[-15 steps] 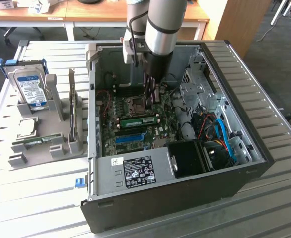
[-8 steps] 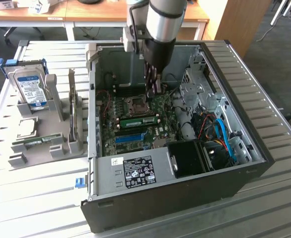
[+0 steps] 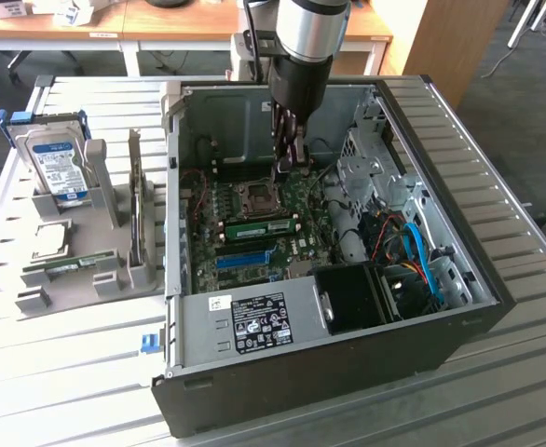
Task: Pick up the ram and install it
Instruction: 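Insert the ram into the slot, then press down the ram until it locks into place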
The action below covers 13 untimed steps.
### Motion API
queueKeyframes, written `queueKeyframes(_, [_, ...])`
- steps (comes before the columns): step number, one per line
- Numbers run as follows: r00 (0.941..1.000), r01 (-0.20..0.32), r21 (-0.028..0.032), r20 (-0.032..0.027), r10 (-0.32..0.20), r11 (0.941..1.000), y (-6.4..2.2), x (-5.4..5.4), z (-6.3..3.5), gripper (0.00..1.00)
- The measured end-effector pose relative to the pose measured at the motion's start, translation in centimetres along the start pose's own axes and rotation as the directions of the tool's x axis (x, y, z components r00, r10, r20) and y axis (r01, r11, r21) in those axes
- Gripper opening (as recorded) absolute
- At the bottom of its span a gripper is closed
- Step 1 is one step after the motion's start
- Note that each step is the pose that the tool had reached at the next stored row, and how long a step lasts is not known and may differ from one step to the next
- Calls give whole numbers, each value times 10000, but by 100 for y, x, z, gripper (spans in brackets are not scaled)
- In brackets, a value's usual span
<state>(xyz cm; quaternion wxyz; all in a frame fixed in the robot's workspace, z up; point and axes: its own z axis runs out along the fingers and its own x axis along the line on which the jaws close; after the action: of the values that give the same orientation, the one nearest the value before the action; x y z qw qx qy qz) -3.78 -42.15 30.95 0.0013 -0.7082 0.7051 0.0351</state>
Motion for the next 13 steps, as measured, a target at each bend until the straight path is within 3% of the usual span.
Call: queueKeyframes(13, [10000, 1, -1, -2, -1, 10000, -3, 0, -1, 11])
